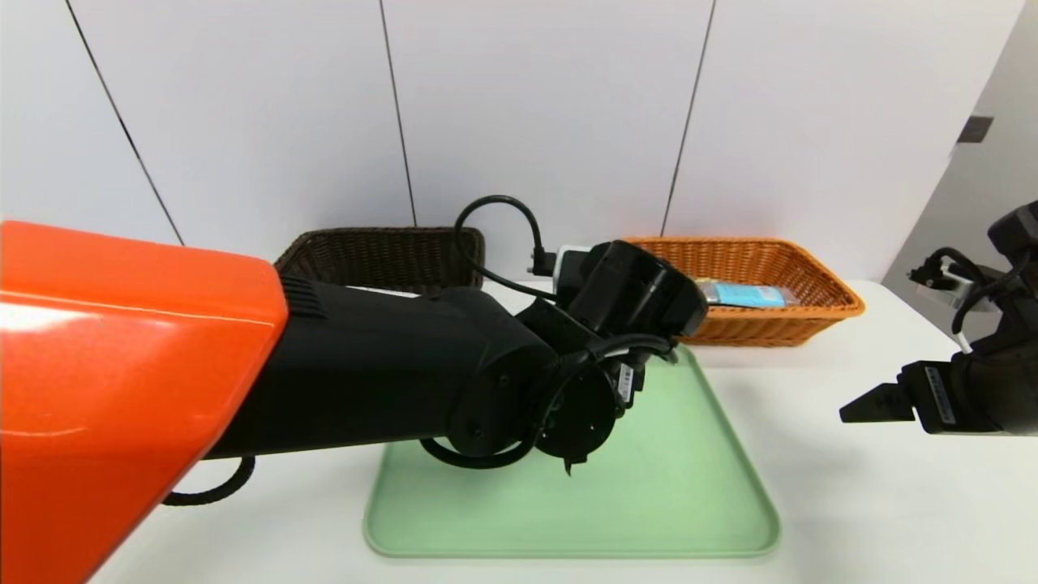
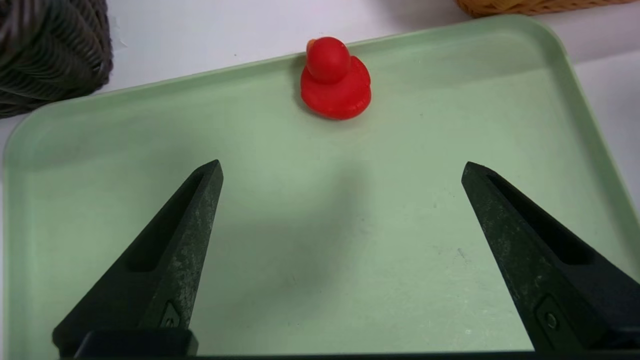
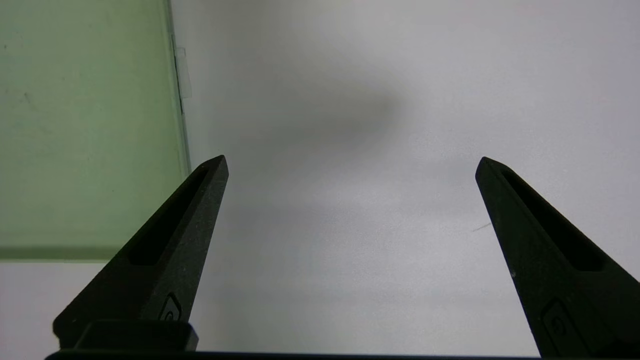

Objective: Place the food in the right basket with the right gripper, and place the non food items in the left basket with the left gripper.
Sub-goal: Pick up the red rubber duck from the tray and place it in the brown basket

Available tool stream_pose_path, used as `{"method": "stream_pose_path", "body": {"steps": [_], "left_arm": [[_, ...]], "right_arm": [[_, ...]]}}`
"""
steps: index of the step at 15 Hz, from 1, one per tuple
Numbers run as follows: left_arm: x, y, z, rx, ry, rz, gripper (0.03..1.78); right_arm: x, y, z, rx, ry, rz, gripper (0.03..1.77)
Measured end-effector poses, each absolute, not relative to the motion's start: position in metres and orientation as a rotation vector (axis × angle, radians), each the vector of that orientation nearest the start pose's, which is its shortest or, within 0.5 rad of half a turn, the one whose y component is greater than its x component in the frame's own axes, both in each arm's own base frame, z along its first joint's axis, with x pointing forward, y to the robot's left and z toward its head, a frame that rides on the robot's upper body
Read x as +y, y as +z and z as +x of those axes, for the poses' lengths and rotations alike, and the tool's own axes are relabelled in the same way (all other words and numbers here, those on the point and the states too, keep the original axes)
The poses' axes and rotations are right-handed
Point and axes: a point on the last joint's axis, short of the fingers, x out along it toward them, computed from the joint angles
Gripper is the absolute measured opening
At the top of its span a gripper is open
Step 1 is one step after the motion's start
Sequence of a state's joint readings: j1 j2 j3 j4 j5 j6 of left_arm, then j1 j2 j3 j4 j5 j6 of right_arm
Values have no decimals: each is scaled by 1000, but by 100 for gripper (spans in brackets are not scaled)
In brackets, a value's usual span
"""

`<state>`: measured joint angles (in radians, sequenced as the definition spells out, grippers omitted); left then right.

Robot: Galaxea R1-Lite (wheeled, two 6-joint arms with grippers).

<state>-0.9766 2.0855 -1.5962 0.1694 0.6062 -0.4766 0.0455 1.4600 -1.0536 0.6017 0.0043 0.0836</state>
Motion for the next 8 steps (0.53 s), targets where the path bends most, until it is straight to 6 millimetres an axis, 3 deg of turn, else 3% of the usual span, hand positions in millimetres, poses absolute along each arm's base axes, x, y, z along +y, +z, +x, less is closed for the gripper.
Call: {"method": "stream_pose_path", "body": {"steps": [8], "left_arm": [[-359,149,258,489,-200,2,169]], "right_arm": [[8,211,212,1007,-5,60,171]]}}
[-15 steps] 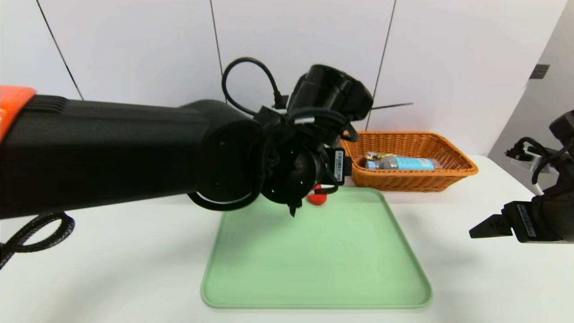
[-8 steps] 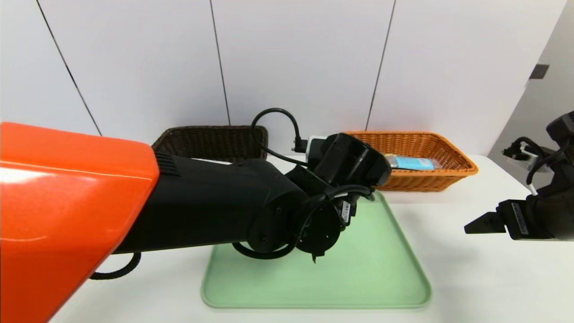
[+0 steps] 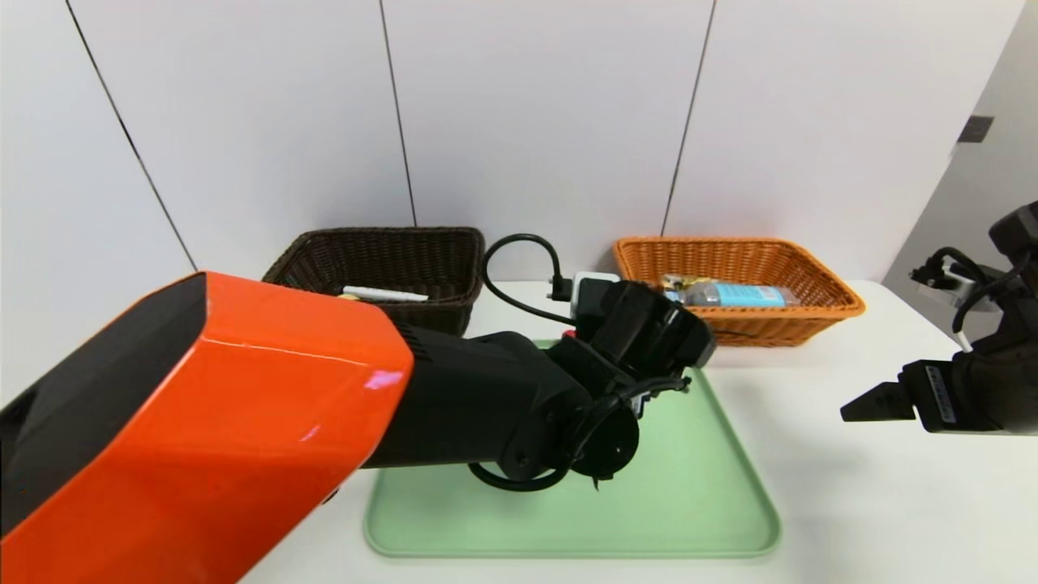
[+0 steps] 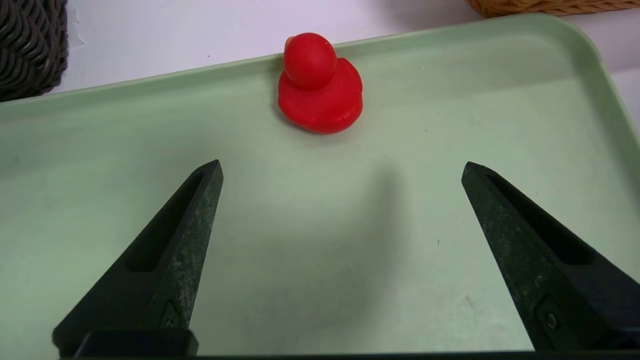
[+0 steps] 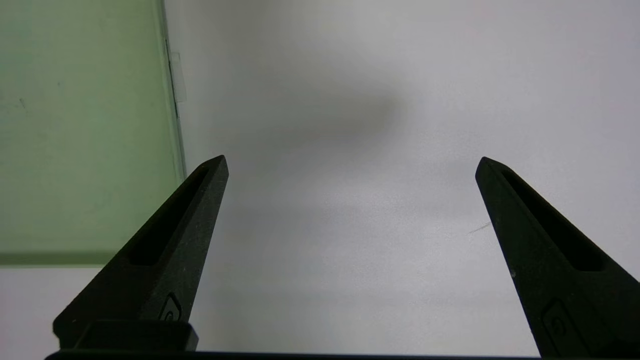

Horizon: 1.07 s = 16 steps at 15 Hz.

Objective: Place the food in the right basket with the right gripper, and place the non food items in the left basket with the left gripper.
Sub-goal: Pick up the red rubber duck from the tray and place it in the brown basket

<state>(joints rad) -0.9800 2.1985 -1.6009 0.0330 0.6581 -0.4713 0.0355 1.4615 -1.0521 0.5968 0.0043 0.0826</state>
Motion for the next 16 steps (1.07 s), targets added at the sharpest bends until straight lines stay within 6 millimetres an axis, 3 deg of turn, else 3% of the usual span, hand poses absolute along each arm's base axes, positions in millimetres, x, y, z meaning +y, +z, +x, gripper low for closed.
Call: {"method": "stream_pose_path", "body": {"steps": [4,16], "left_arm": [[-365,136,262,482,-185,7,169],[-368,120,283,458,-154,-25,169]], "right_arm": [[7,212,212,1005,-8,61,171],[7,213,210,1000,-7,60,171]]}}
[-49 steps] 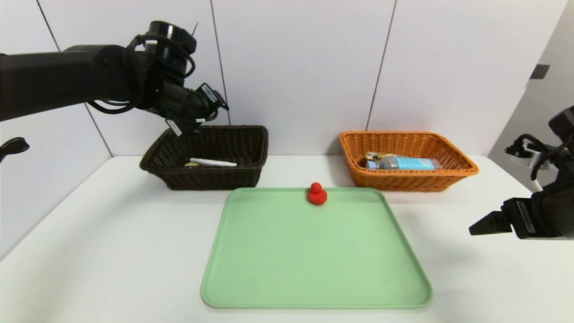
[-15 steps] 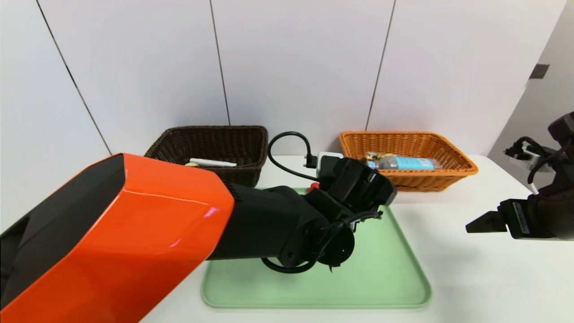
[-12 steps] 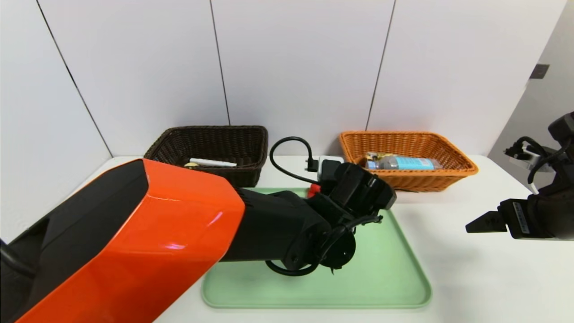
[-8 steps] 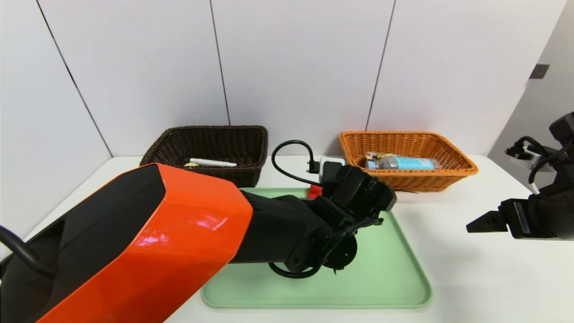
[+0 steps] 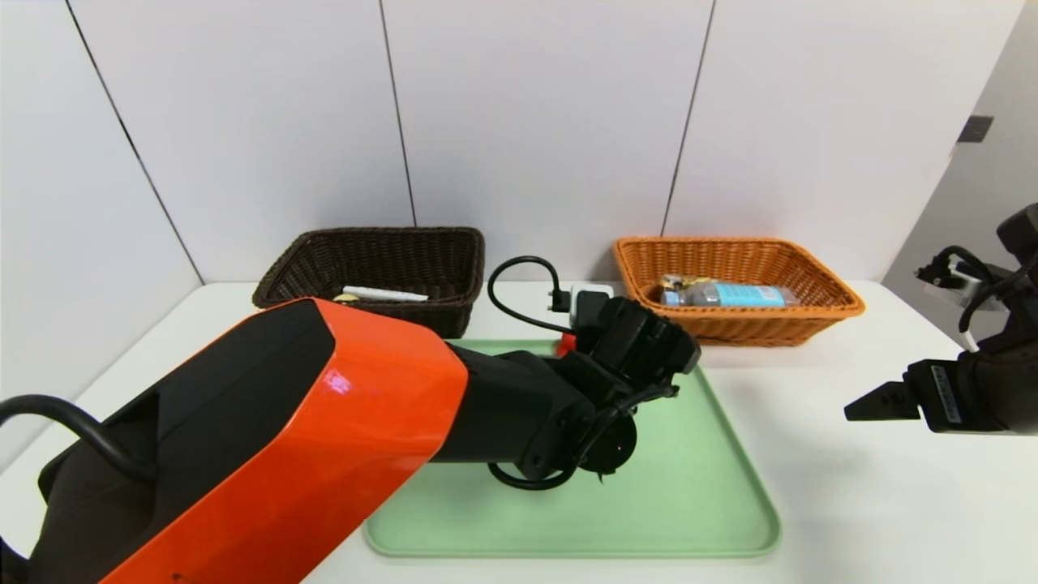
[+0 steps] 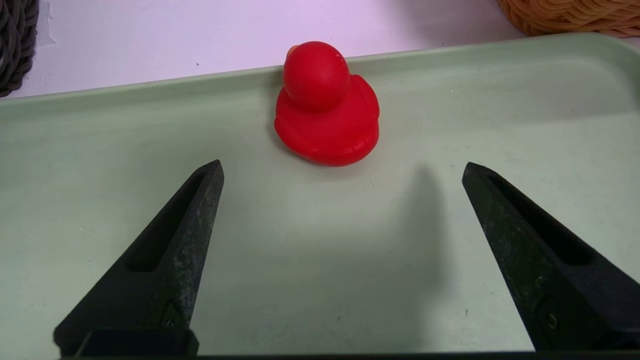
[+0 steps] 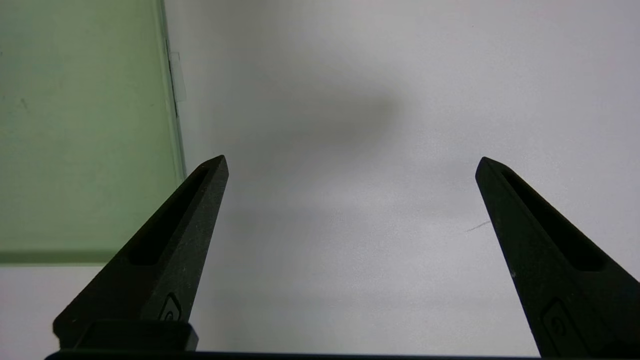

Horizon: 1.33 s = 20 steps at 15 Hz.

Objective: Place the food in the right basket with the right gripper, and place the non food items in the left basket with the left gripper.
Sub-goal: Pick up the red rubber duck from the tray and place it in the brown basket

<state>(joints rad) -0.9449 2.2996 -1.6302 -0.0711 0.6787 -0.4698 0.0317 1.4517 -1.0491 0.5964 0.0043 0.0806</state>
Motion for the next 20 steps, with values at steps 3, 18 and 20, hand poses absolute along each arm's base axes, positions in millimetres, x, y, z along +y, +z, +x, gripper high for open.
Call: {"method": "stream_pose_path", "body": {"steps": [3,18,20], "left_arm": [[-368,117,291,454,-144,-29,169],[-372,98,315,455,-111,-35,169],[-372,97,318,453,-111,-27,169]], "right_arm": [[7,213,210,999,-7,60,171],[7,212,212,1001,-8,58,171],[7,212,212,1000,-7,57,171]]}}
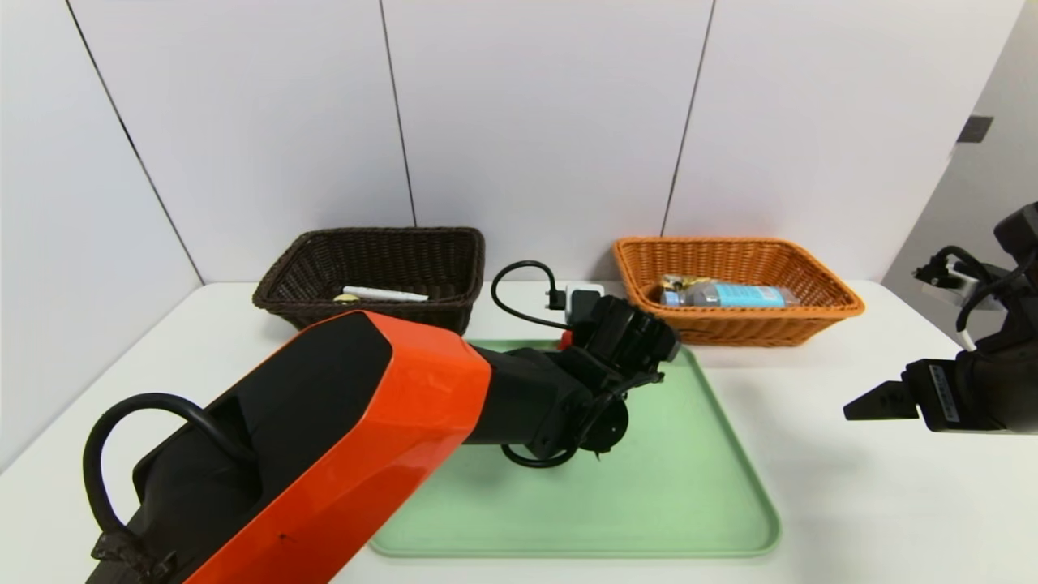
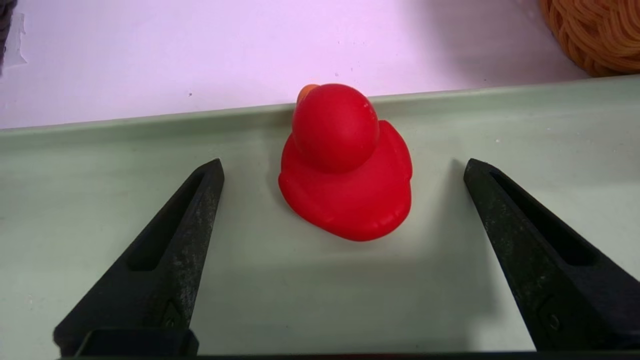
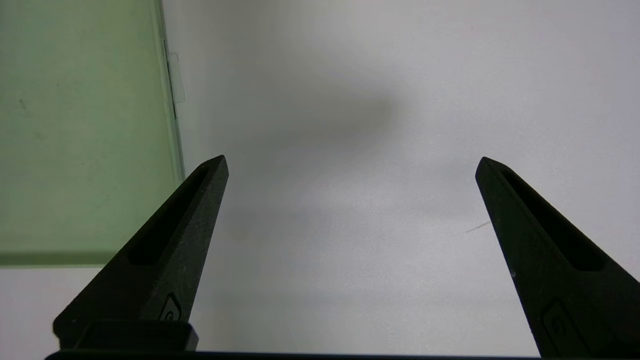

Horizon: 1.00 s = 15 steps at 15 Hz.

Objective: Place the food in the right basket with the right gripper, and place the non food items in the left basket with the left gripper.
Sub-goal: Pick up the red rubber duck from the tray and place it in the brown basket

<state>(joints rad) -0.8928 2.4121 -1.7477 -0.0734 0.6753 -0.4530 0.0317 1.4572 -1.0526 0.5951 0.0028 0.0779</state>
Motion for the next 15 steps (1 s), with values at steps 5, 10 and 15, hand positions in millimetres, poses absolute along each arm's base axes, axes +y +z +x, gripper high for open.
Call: {"method": "stream_pose_path", "body": {"steps": [5,10,15], "left_arm": [[-373,96,320,449,-109,-29,169],[-372,93,324,453,-100,-33,149],[-371,91,325,456,-96,-29,93]], "right_arm": [[7,213,212,999,-8,56,171],[7,213,212,999,-9,56,171],[7,213,212,999,-8,56,171]]}}
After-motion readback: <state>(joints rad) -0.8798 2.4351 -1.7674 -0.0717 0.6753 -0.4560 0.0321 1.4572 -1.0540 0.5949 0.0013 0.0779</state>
